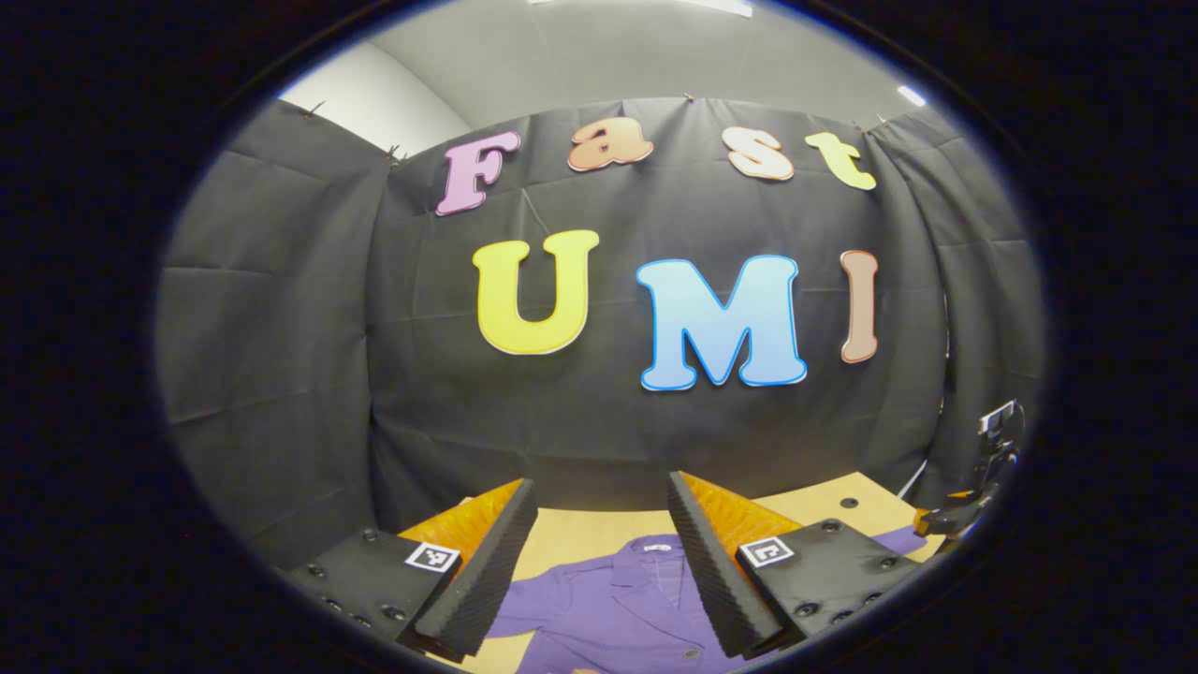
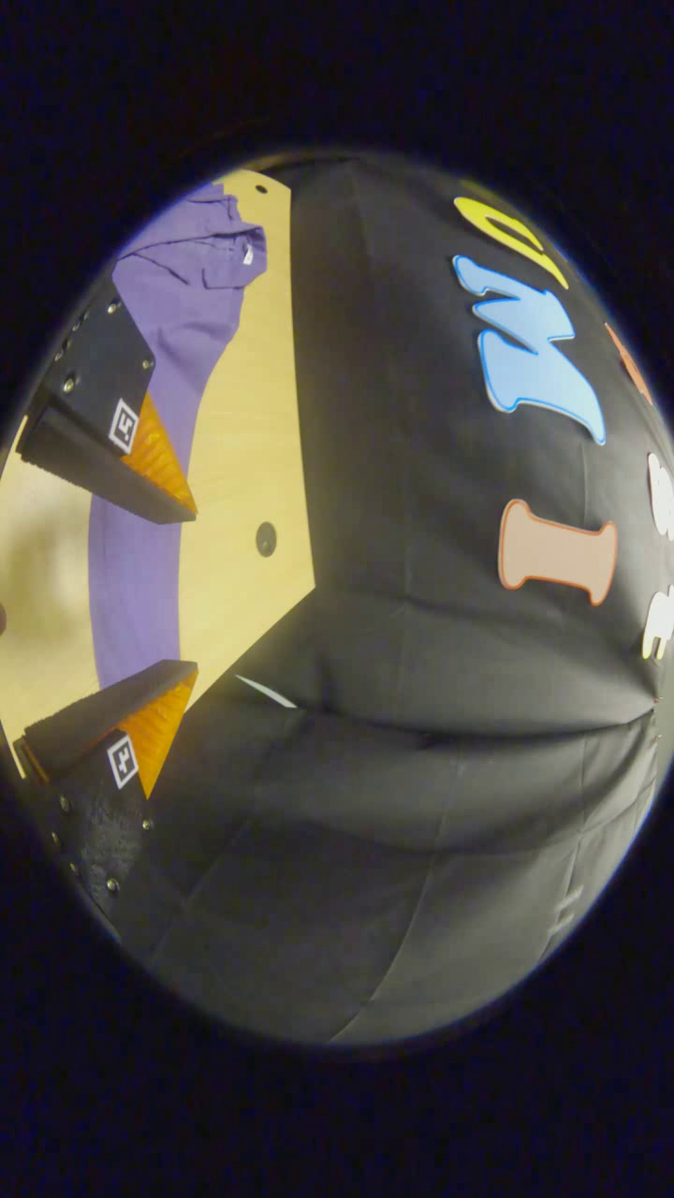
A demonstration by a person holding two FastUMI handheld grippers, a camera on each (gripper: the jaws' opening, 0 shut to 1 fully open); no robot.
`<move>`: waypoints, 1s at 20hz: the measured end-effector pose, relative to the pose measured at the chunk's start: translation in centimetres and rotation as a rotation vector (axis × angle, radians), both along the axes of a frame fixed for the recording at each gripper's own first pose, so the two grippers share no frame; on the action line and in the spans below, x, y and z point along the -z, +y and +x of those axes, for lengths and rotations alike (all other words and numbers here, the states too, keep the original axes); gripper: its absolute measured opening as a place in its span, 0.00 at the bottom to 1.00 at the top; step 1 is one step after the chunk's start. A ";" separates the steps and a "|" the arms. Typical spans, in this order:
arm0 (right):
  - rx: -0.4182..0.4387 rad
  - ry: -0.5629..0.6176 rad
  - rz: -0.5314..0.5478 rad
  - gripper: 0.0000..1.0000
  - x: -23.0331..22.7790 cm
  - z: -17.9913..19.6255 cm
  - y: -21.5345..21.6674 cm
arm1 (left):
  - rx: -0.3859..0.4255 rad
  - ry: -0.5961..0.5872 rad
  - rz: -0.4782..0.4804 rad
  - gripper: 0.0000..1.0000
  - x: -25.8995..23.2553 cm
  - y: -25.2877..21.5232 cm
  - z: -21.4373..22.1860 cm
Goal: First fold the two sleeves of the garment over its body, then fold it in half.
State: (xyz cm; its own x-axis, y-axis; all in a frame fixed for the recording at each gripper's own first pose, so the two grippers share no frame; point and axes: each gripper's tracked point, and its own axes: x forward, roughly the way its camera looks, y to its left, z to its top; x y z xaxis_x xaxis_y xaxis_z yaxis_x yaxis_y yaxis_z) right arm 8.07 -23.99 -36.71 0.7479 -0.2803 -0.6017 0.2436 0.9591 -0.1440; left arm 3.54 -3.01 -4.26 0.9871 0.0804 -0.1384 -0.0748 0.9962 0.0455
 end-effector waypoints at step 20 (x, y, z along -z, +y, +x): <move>0.068 0.295 0.137 0.97 13.7 -3.4 -3.0 | -0.028 0.065 0.006 0.94 2.5 -2.2 0.8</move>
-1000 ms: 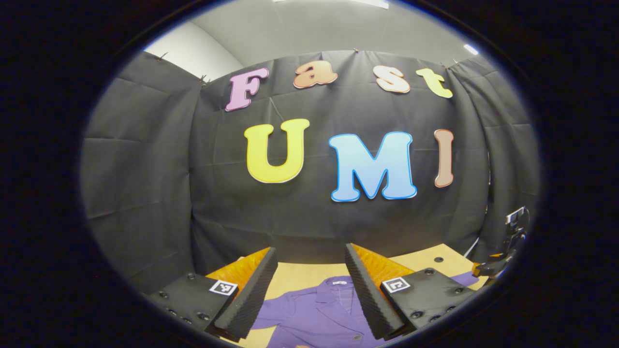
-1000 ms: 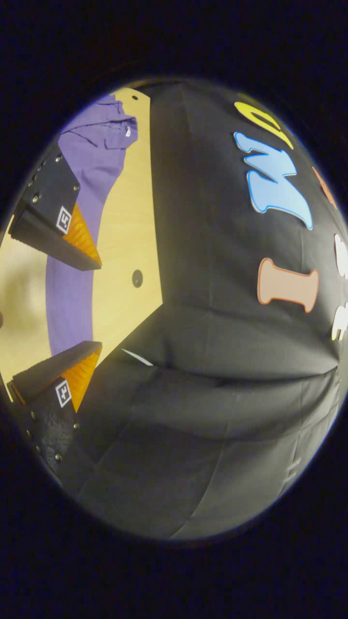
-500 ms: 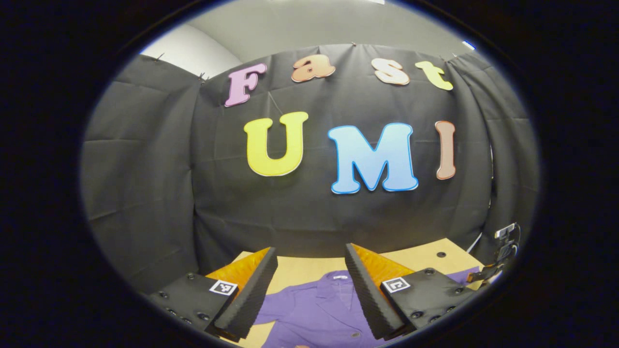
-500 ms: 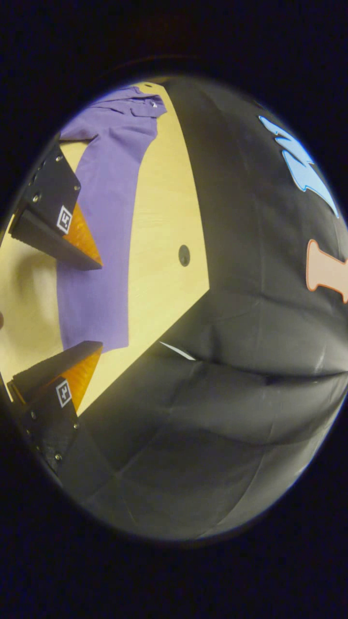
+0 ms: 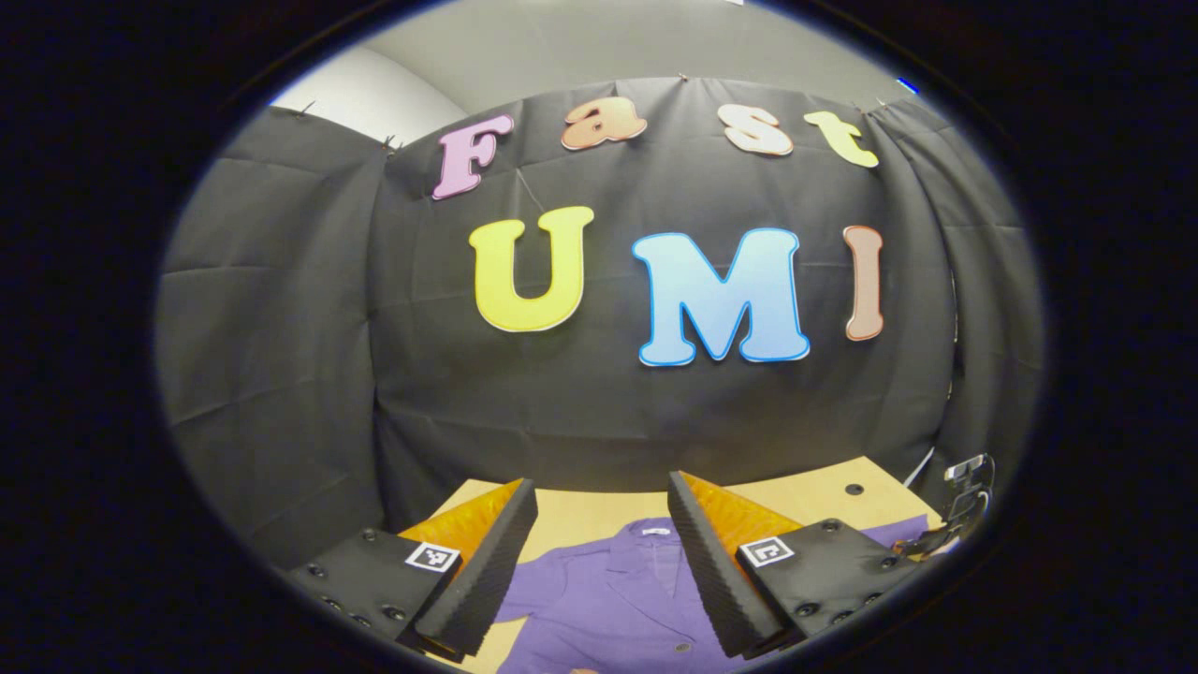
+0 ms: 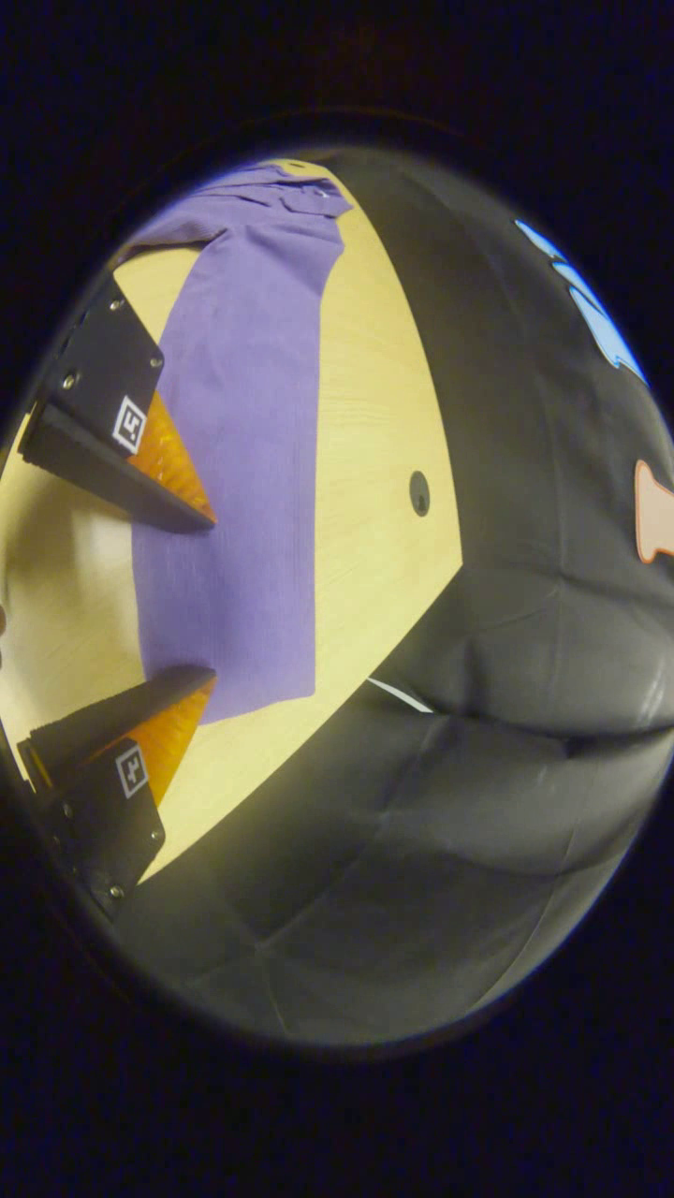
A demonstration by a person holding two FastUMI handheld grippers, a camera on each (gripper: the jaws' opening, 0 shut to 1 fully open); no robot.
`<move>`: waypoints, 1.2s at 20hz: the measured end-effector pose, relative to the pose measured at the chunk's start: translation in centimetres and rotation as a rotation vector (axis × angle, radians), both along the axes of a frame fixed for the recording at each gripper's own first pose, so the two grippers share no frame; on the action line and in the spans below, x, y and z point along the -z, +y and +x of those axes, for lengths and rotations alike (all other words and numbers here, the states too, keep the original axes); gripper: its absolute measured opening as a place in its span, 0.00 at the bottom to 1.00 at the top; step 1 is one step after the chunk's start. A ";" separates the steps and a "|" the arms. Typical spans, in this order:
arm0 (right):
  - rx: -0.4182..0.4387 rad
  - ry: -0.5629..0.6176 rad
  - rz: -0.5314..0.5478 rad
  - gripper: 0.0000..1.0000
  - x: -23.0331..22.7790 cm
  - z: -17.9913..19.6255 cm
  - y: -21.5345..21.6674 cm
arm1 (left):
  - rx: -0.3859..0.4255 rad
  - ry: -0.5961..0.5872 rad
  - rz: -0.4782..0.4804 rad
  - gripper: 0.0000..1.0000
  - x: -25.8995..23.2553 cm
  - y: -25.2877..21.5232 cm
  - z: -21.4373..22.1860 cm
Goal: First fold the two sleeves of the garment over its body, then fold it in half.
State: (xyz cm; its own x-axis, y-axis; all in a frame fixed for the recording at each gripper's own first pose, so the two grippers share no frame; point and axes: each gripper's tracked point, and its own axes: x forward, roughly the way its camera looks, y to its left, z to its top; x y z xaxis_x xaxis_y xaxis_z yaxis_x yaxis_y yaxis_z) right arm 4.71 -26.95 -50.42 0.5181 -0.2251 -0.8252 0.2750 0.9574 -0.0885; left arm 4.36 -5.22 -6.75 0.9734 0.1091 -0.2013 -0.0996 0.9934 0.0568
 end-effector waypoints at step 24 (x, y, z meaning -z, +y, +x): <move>0.049 0.056 0.110 0.02 -1.2 1.7 1.8 | -0.016 0.005 -0.026 0.93 0.6 0.5 -1.3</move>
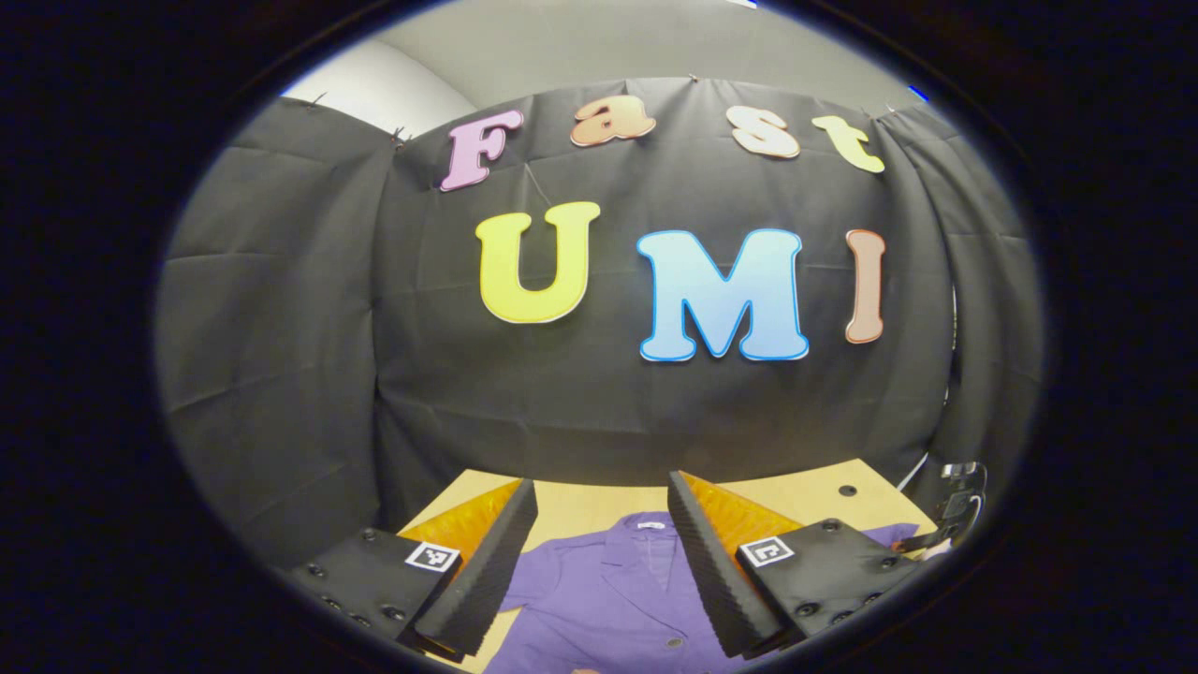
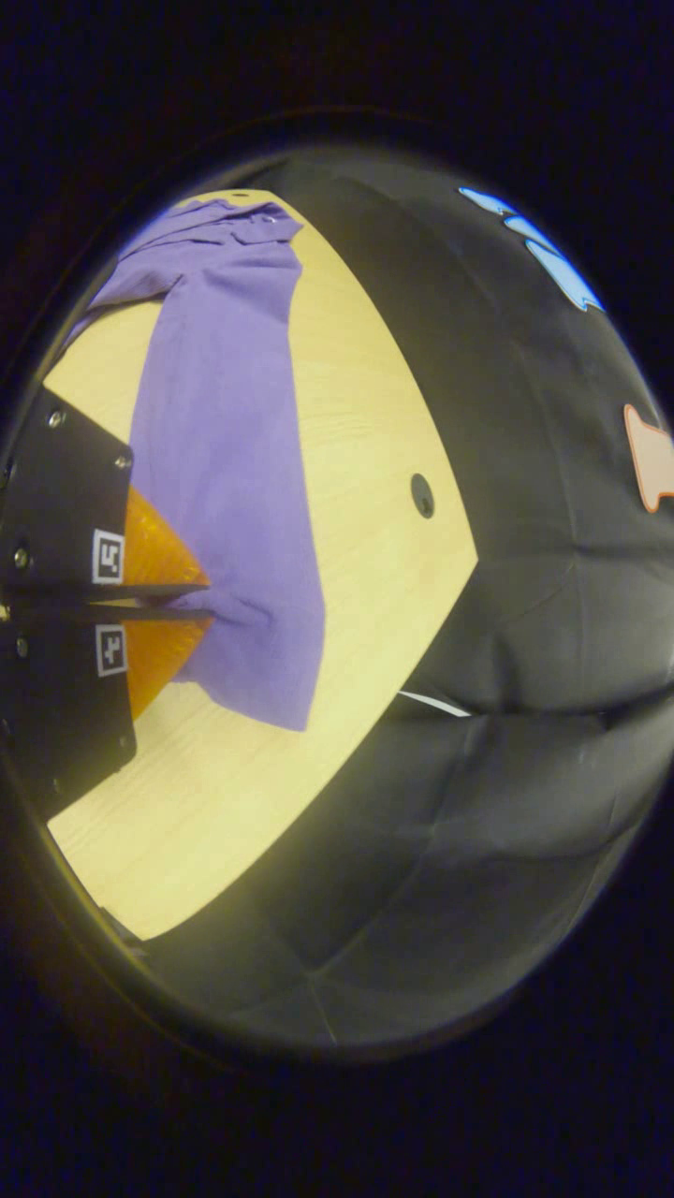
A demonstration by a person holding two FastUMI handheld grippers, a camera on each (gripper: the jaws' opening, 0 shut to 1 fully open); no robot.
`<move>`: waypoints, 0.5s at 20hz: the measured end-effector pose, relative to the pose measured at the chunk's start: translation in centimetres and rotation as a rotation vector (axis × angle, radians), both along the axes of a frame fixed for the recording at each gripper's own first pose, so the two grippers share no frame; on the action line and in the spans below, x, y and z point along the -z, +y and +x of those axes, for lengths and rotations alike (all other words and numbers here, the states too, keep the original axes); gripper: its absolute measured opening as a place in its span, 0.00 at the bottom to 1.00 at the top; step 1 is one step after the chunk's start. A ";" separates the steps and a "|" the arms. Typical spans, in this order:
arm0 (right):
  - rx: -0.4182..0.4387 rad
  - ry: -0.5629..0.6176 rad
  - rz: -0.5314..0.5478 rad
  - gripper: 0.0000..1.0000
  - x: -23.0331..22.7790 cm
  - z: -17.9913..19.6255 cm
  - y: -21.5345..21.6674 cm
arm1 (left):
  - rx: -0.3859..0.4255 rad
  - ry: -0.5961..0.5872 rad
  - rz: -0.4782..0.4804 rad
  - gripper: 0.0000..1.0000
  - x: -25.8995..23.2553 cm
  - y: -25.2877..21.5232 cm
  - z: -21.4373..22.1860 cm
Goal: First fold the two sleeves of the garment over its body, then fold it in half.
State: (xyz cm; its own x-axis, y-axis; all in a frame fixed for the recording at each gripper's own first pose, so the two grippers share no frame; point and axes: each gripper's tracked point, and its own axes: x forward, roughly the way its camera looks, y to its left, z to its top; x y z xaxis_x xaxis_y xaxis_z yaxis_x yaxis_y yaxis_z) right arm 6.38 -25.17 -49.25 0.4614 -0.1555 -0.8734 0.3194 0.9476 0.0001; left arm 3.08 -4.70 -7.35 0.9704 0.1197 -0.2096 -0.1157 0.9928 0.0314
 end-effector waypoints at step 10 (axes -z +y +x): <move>-0.160 -0.144 0.052 0.01 -6.8 4.3 8.4 | -0.012 0.007 -0.013 0.93 0.9 1.7 -0.7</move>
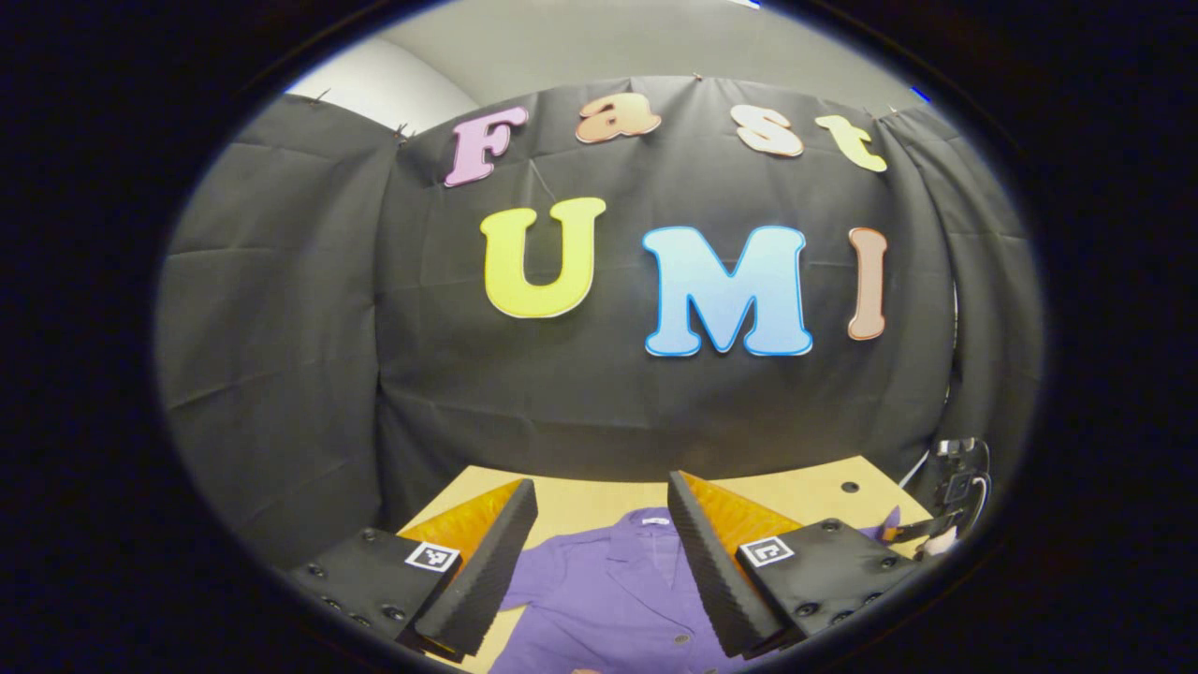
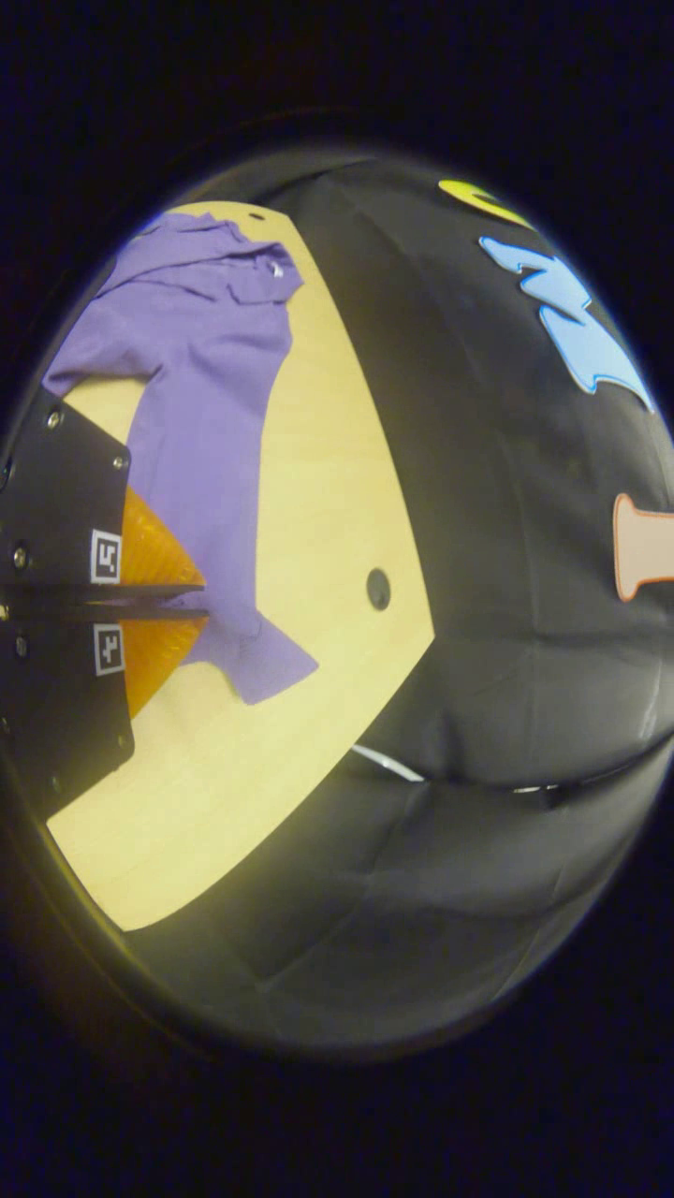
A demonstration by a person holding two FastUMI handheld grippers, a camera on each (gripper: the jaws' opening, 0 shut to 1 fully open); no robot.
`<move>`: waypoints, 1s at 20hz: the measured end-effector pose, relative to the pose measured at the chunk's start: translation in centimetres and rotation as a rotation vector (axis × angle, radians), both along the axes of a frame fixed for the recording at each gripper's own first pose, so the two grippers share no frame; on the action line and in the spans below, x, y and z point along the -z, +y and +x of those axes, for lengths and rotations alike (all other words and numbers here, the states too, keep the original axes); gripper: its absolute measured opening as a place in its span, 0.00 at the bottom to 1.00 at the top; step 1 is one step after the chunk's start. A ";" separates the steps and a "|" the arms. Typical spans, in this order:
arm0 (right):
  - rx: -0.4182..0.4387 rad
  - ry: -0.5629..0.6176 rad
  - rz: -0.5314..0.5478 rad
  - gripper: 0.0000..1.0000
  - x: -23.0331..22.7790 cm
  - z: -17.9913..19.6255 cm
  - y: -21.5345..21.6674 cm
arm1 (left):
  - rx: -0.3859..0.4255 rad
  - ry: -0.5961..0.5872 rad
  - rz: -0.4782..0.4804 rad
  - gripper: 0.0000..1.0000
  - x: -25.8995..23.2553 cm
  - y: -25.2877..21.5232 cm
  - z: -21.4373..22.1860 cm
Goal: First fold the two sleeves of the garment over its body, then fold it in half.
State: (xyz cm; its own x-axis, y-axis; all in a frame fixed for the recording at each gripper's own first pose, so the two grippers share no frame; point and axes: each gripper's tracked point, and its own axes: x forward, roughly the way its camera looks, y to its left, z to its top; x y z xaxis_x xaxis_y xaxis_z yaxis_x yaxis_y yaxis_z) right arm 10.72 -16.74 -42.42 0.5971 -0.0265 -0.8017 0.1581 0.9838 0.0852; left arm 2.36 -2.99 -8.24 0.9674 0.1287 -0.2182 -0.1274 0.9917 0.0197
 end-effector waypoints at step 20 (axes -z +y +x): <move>-0.180 -0.066 0.316 0.01 -5.5 -1.8 28.2 | -0.141 0.054 0.027 0.93 2.1 15.0 -6.1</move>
State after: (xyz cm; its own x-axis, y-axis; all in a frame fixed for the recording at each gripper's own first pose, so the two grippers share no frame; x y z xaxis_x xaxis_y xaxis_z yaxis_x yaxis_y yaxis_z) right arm 8.97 11.47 -36.88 0.6203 0.3261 -0.7134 -0.0311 0.9190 0.3930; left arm -3.76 12.00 -10.38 0.9262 0.2686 -0.2645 -0.2632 0.9631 0.0563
